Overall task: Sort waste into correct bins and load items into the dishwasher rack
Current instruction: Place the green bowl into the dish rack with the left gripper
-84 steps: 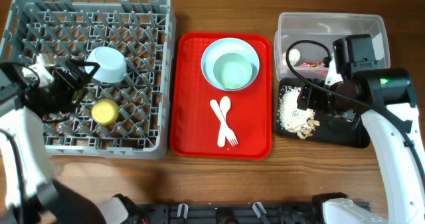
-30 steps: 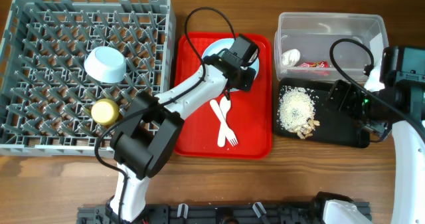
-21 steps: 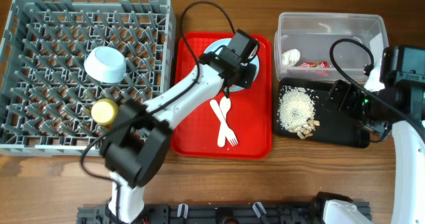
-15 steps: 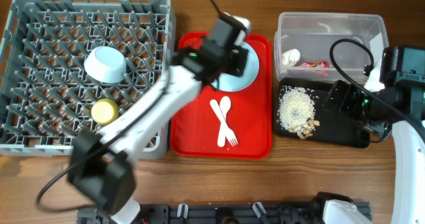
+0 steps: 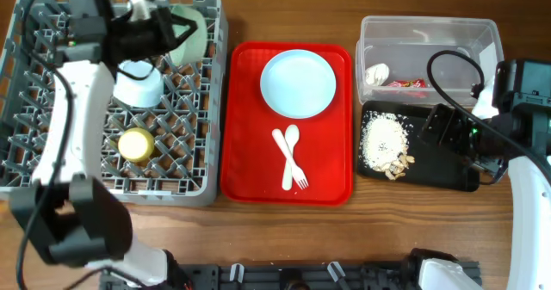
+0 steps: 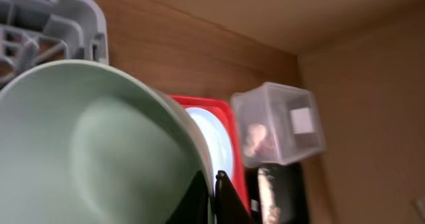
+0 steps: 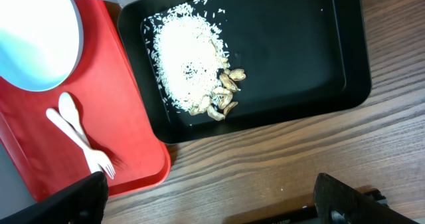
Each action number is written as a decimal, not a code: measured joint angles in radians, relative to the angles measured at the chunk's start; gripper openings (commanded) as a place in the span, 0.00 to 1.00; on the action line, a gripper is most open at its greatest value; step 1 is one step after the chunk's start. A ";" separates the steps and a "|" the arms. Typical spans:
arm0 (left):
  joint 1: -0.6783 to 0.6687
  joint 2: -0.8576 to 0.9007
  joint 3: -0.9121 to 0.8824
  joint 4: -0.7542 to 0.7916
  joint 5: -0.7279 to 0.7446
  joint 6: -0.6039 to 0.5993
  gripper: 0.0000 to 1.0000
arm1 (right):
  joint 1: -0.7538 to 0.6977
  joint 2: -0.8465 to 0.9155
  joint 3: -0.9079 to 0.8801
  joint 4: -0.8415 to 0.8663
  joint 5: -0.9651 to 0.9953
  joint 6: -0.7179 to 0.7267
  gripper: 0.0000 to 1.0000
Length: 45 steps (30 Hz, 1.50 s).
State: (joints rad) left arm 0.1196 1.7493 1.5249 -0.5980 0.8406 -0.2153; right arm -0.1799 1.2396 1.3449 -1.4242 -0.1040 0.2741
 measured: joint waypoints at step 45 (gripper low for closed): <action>0.217 0.230 -0.011 0.066 0.414 -0.003 0.04 | 0.000 0.000 0.000 0.004 0.000 0.000 1.00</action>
State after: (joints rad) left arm 0.3367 1.9789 1.5139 -0.5323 1.2545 -0.2180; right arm -0.1799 1.2396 1.3449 -1.4200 -0.1040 0.2737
